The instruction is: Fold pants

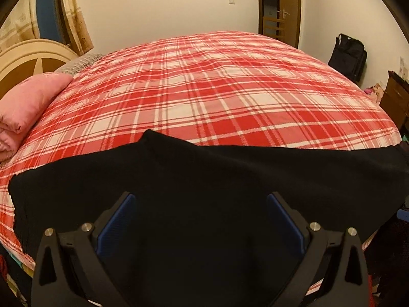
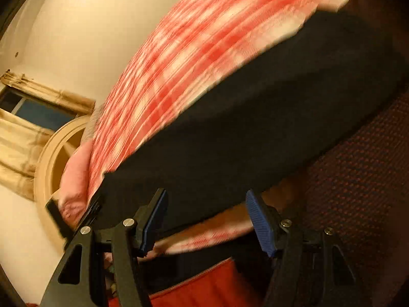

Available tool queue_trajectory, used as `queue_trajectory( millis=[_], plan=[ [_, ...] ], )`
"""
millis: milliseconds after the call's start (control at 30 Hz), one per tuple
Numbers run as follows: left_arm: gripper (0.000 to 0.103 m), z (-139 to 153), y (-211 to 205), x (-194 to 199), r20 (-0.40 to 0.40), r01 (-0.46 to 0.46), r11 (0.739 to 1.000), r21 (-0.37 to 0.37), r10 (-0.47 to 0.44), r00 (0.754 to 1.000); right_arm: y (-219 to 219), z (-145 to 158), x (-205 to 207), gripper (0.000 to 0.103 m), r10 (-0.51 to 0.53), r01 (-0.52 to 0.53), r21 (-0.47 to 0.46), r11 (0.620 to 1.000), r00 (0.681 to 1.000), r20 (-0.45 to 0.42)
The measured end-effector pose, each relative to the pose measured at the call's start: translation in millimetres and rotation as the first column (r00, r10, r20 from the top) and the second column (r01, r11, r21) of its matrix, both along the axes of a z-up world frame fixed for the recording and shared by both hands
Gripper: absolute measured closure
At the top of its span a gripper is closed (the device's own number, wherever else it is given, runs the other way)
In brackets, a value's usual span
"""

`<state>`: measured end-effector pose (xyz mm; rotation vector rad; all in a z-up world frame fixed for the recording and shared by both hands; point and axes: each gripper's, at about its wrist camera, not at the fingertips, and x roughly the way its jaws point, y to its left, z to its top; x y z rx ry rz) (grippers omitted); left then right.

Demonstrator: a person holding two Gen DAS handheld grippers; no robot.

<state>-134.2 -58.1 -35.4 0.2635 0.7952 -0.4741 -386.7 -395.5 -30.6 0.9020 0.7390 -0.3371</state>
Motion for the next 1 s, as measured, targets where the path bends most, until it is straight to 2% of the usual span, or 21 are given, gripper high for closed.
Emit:
queue_trajectory(
  millis=[67,133,167,233,300,400,500,667,700,800,967,1000],
  plan=[
    [0.0,0.4,9.0,4.3,0.006,-0.022,1.0,-0.008,0.022,1.0,-21.0,29.9,-15.1,0.038,-0.077,0.083,-0.187,0.979,0.996,0.038],
    [0.0,-1.5,17.0,10.9,0.0,-0.053,0.998,-0.015,0.053,0.999,-40.3,47.8,-18.3,0.038,-0.074,0.09,-0.323,0.942,0.995,0.062],
    [0.0,-3.6,19.5,14.2,-0.013,-0.066,0.998,-0.021,0.066,0.998,-58.1,54.8,-11.8,0.038,-0.045,0.053,-0.408,0.911,0.999,0.029],
    [0.0,-7.1,22.6,19.7,-0.044,-0.081,0.996,-0.031,0.08,0.996,-87.9,55.3,4.9,0.038,-0.008,-0.023,-0.486,0.873,0.998,-0.062],
    [0.0,-10.3,23.1,22.7,-0.08,-0.088,0.995,-0.034,0.085,0.993,-113.4,46.7,22.0,0.038,0.044,-0.111,-0.494,0.862,0.988,-0.146],
    [0.0,-7.6,21.2,19.2,-0.046,-0.091,0.996,-0.013,0.09,0.995,-140.4,23.9,50.7,0.038,0.13,-0.247,-0.447,0.86,0.952,-0.276],
    [0.0,-1.9,16.0,18.8,0.002,-0.104,0.994,0.023,0.104,0.995,-152.3,-3.8,68.9,0.038,0.191,-0.37,-0.421,0.829,0.893,-0.408],
    [0.0,0.3,11.8,24.1,0.014,-0.114,0.992,0.05,0.113,0.993,-155.4,-28.5,93.8,0.038,0.249,-0.503,-0.413,0.759,0.811,-0.53],
    [0.0,-0.5,9.8,25.2,0.014,-0.116,0.992,0.058,0.115,0.993,-156.6,-31.6,97.7,0.038,0.259,-0.517,-0.398,0.758,0.798,-0.545],
    [0.0,-2.1,6.5,25.0,0.008,-0.111,0.992,0.065,0.111,0.994,-170.7,-33.0,101.2,0.038,0.289,-0.506,-0.325,0.799,0.797,-0.53],
    [0.0,-2.8,0.4,21.5,0.012,-0.094,0.993,0.078,0.093,0.996,-174.9,-34.2,103.8,0.038,0.31,-0.521,-0.297,0.8,0.784,-0.538],
    [0.0,-2.6,-0.1,20.9,0.013,-0.091,0.993,0.077,0.091,0.996,-172.8,-33.0,103.4,0.042,0.317,-0.525,-0.295,0.798,0.782,-0.537]
  ],
)
